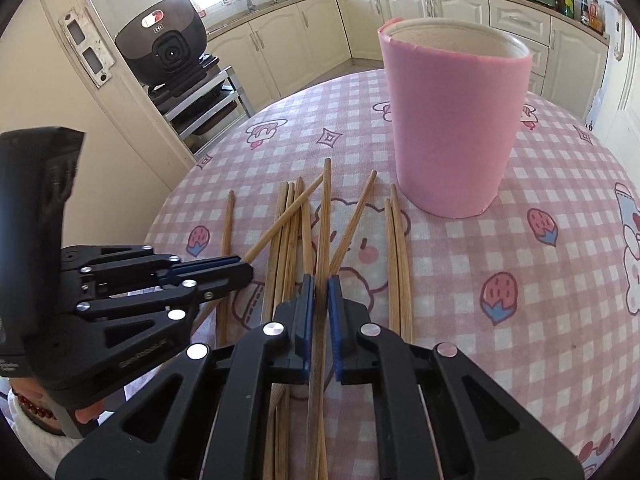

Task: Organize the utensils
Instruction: 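Close the left gripper on one chopstick while the right gripper closes on another, then lift both held chopsticks upright and carry them above the pink cup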

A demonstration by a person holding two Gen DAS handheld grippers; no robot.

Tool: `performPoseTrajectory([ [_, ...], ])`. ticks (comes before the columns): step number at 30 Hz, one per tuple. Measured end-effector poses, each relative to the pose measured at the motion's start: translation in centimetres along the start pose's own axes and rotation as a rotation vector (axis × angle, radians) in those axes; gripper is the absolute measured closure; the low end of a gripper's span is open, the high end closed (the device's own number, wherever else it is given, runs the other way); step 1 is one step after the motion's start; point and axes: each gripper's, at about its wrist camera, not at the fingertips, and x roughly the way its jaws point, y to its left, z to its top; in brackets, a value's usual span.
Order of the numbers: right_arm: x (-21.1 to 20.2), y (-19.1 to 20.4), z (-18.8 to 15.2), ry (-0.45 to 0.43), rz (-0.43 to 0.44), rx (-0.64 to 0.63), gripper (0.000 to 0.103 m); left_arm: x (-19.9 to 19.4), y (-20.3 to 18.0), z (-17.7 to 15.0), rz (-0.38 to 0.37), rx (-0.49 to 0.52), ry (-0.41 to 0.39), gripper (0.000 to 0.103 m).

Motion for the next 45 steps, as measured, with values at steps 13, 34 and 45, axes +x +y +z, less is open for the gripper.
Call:
performPoseTrajectory([
  [13,-3.7,0.0,0.7,-0.088,0.025,-0.006,0.098,-3.4,-0.2,0.7,-0.077,-0.010,-0.102,0.097],
  [34,-14.5,-1.1,4.9,-0.429,-0.069,-0.042,0.098,-16.9,-5.1,7.2,-0.148,0.060,-0.518,0.097],
  [45,-19.0,-1.7,7.9,-0.625,-0.147,-0.018,0.098,-18.0,-7.0,12.1,-0.102,0.032,-0.629,0.097],
])
